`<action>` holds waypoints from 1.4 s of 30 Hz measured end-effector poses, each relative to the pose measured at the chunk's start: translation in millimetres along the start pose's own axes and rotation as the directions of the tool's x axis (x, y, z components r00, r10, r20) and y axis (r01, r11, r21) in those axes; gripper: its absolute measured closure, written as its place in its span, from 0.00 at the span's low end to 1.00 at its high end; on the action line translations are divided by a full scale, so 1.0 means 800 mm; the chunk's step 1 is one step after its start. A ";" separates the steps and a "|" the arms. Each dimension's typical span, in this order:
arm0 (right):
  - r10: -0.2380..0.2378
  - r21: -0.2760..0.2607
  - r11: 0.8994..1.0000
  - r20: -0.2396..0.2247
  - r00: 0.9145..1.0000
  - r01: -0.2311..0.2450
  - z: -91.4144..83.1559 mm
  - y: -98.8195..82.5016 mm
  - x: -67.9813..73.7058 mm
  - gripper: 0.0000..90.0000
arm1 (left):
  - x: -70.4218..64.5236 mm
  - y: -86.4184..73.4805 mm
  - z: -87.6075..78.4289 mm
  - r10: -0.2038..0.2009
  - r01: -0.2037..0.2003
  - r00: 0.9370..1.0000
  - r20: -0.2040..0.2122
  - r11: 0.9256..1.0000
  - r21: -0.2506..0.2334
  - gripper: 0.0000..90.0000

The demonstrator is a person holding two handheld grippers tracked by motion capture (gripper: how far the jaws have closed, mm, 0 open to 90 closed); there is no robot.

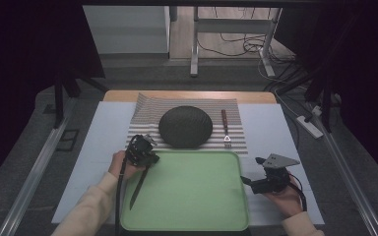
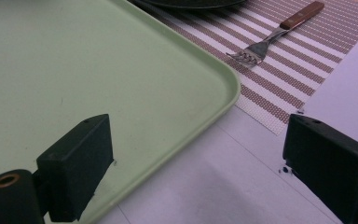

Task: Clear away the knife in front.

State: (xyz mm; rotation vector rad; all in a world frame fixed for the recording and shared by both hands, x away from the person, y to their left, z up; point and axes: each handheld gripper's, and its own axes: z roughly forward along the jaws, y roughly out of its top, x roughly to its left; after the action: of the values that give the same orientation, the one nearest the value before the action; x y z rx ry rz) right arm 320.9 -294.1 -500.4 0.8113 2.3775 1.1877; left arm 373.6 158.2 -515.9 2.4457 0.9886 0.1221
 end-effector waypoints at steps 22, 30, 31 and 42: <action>-0.001 0.004 1.000 0.003 1.000 0.001 0.000 0.000 0.000 0.09 | 0.006 -0.038 -0.024 -0.051 0.049 0.999 -0.019 0.997 -0.065 0.99; 0.007 -0.010 1.000 0.008 1.000 -0.007 -0.003 0.000 -0.001 0.09 | -0.005 -0.049 -0.051 -0.061 0.053 0.998 -0.032 0.976 -0.210 0.99; 0.007 -0.010 1.000 0.009 1.000 -0.007 -0.003 -0.001 -0.001 0.09 | -0.005 -0.051 -0.054 -0.069 0.058 0.997 -0.038 0.972 -0.228 0.99; 0.008 -0.012 1.000 0.010 1.000 -0.008 -0.004 -0.002 -0.002 0.09 | -0.008 -0.089 -0.070 -0.165 0.131 0.983 -0.074 0.932 -0.338 0.59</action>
State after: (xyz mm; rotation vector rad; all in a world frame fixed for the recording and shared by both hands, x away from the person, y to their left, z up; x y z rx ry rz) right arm 319.8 -297.8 -499.3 0.8222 2.3594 1.1974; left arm 309.5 220.8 -500.0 2.0678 1.0950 0.3370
